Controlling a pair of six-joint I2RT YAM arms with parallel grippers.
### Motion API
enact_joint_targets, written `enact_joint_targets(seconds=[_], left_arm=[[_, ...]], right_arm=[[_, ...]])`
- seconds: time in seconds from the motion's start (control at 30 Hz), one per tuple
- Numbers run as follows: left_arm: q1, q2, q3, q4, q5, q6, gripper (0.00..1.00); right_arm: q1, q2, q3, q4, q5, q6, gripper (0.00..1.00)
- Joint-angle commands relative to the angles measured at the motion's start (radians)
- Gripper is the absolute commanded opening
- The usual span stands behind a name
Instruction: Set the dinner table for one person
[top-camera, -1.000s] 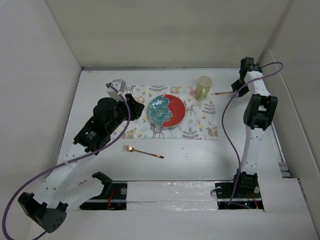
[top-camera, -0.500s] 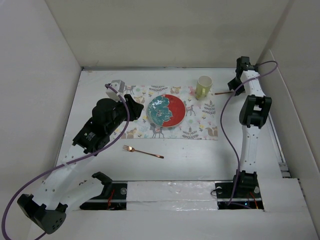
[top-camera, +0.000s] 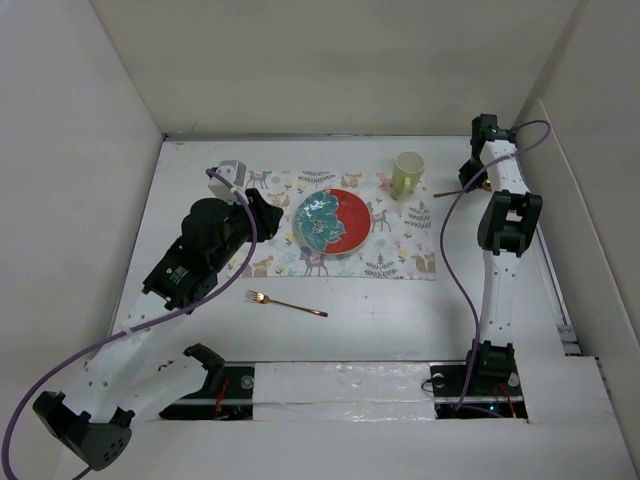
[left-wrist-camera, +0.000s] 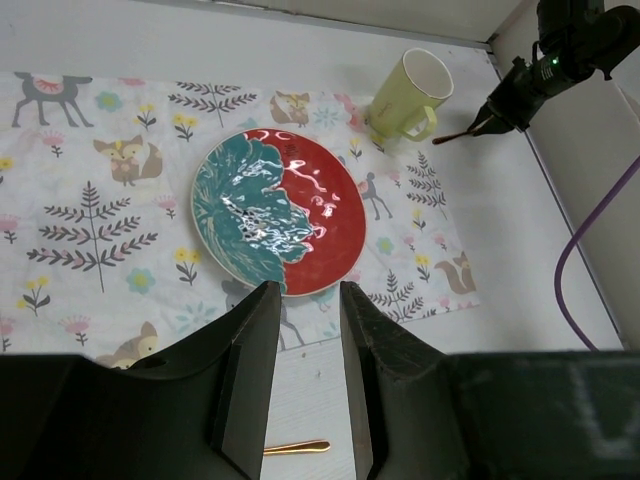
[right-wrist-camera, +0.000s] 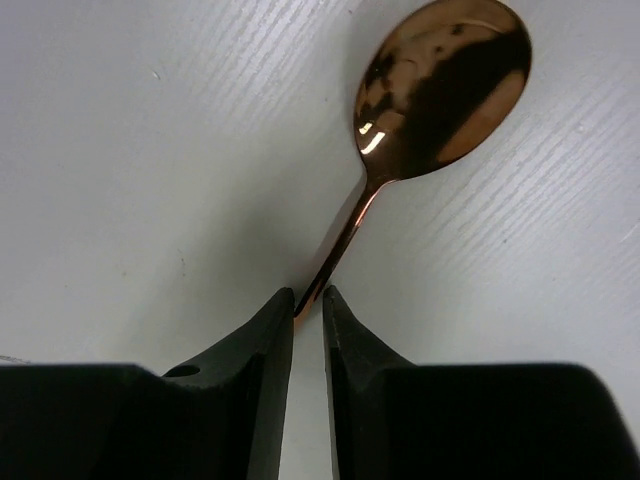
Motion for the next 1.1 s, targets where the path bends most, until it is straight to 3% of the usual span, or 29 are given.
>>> enact_joint_targets(seconds=[0.0,0.1,0.2,0.23,0.4,0.53,0.57,0.6,0.63,0.7,0.83,0.93,0.97,1.0,1.07], left_arm=[[0.003,-0.043,0.000,0.022,-0.032,0.036,0.28],[0.003,-0.052,-0.010,0.014,-0.027,0.042,0.28],[0.003,-0.058,-0.019,0.017,-0.018,0.039,0.28],[0.003,-0.060,-0.020,0.020,-0.015,0.037,0.28],[-0.006,-0.062,-0.026,0.028,0.007,0.022,0.28],[-0.006,-0.069,-0.033,0.025,0.037,0.002,0.28],[-0.006,-0.074,-0.034,0.025,0.042,-0.007,0.28],[-0.006,-0.075,-0.040,0.025,0.047,-0.012,0.28],[-0.006,-0.086,-0.042,0.022,0.062,-0.023,0.28],[-0.006,-0.091,-0.039,0.014,0.063,-0.024,0.28],[-0.006,-0.109,-0.027,-0.015,0.059,-0.032,0.28],[-0.006,-0.131,-0.016,-0.036,0.037,-0.030,0.28],[-0.006,-0.132,-0.010,-0.044,0.030,-0.029,0.28],[-0.006,-0.140,-0.010,-0.056,0.018,-0.029,0.28],[-0.006,-0.147,-0.005,-0.067,0.011,-0.027,0.28]], right_arm=[[0.027,-0.035,-0.052,-0.068,0.050,-0.071,0.21],[0.048,-0.095,-0.141,-0.050,0.094,-0.114,0.13],[0.049,-0.197,-0.339,0.041,0.076,-0.166,0.06],[0.059,-0.233,-0.472,0.120,0.069,-0.210,0.05],[0.070,-0.438,-0.782,0.263,0.079,-0.295,0.00],[0.059,-0.553,-0.954,0.367,0.050,-0.311,0.04],[0.059,-0.569,-0.973,0.377,0.035,-0.316,0.09],[0.050,-0.574,-0.987,0.378,0.018,-0.319,0.25],[0.040,-0.571,-0.981,0.368,0.006,-0.330,0.31],[0.039,-0.561,-0.975,0.362,0.001,-0.336,0.31],[0.018,-0.535,-0.939,0.340,-0.024,-0.333,0.27],[0.009,-0.503,-0.898,0.305,-0.043,-0.341,0.15],[0.009,-0.500,-0.893,0.300,-0.051,-0.339,0.04],[0.009,-0.498,-0.889,0.294,-0.054,-0.338,0.00],[0.009,-0.526,-0.909,0.308,-0.044,-0.322,0.00]])
